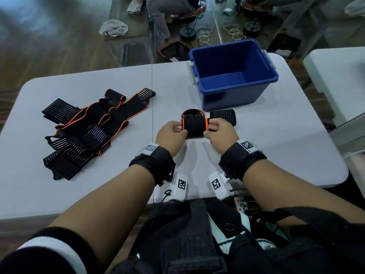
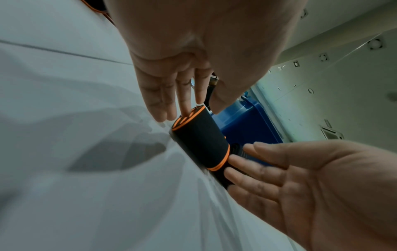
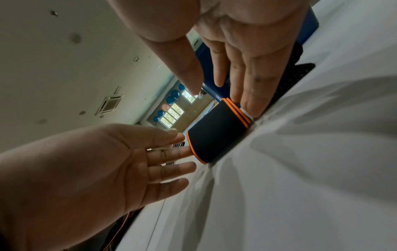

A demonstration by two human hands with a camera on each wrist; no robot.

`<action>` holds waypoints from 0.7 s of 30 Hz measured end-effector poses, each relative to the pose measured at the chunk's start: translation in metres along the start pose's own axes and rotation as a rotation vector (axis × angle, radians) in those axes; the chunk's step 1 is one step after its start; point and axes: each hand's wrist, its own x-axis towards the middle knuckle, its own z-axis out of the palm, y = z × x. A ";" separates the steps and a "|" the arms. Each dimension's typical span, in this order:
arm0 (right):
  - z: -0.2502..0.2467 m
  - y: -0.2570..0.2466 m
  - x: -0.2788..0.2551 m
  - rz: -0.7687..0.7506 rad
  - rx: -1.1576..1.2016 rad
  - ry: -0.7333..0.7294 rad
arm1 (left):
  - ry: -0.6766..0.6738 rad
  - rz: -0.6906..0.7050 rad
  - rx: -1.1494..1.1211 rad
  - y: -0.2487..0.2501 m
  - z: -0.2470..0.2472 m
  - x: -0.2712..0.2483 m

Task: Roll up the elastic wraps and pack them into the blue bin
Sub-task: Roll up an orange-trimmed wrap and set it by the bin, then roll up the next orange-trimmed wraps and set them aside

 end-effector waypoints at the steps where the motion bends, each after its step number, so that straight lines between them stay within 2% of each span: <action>1: -0.003 -0.002 0.000 0.005 -0.026 0.021 | -0.002 -0.007 -0.008 -0.001 -0.003 0.000; 4: -0.007 -0.009 -0.002 0.002 -0.068 0.058 | 0.018 -0.025 -0.026 -0.010 -0.017 -0.002; 7: 0.003 -0.019 -0.004 -0.021 -0.069 0.031 | 0.064 -0.055 -0.038 -0.025 -0.038 -0.008; 12: 0.046 -0.043 -0.009 -0.097 -0.114 -0.116 | 0.169 -0.118 -0.042 -0.056 -0.089 -0.024; 16: 0.086 -0.055 -0.011 -0.096 -0.137 -0.232 | 0.285 -0.149 -0.016 -0.086 -0.139 -0.037; 21: 0.136 -0.073 -0.017 -0.139 -0.234 -0.325 | 0.446 -0.167 0.044 -0.117 -0.201 -0.048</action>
